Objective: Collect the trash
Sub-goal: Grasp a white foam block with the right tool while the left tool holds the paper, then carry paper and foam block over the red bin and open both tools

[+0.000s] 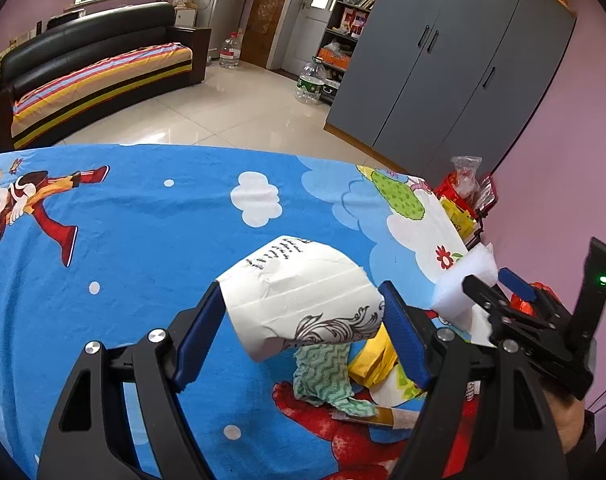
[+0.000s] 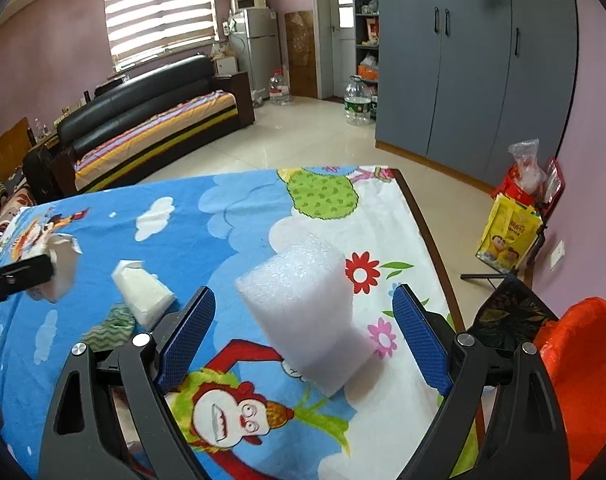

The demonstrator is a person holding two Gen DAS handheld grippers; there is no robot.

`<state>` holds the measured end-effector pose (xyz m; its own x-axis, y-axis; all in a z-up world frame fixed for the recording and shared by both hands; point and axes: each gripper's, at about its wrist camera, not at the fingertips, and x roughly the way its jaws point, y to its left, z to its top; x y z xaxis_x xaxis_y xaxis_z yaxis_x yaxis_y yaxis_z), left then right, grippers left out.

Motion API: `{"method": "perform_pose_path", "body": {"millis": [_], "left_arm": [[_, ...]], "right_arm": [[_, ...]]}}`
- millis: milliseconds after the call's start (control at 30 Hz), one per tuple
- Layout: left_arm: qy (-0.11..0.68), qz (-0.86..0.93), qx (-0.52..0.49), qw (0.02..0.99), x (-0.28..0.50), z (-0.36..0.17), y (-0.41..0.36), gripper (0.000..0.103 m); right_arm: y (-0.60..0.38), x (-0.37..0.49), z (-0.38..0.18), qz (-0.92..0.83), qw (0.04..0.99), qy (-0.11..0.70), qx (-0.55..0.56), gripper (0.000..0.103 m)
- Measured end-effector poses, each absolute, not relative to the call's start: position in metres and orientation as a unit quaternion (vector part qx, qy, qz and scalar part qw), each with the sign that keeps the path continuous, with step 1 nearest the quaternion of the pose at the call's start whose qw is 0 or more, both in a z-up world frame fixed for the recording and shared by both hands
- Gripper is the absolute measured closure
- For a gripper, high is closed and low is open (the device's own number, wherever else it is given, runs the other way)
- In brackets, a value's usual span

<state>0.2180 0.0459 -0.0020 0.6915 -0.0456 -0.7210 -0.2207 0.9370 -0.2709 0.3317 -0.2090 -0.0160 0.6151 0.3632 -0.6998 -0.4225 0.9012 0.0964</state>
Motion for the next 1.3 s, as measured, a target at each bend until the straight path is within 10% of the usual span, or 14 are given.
{"method": "perform_pose_path", "body": {"millis": [233,1300], "left_arm": [[0.388,0.04,-0.163,0.906,0.217,0.0,0.041,0.028],[0.348,-0.122,-0.123,0.921,0.252,0.053,-0.08,0.028]], "right_arm": [[-0.207,0.333,-0.024,0.233,0.888,0.396,-0.032,0.05],[-0.371,0.247,0.064,0.091,0.94,0.329,0.024,0.052]]}}
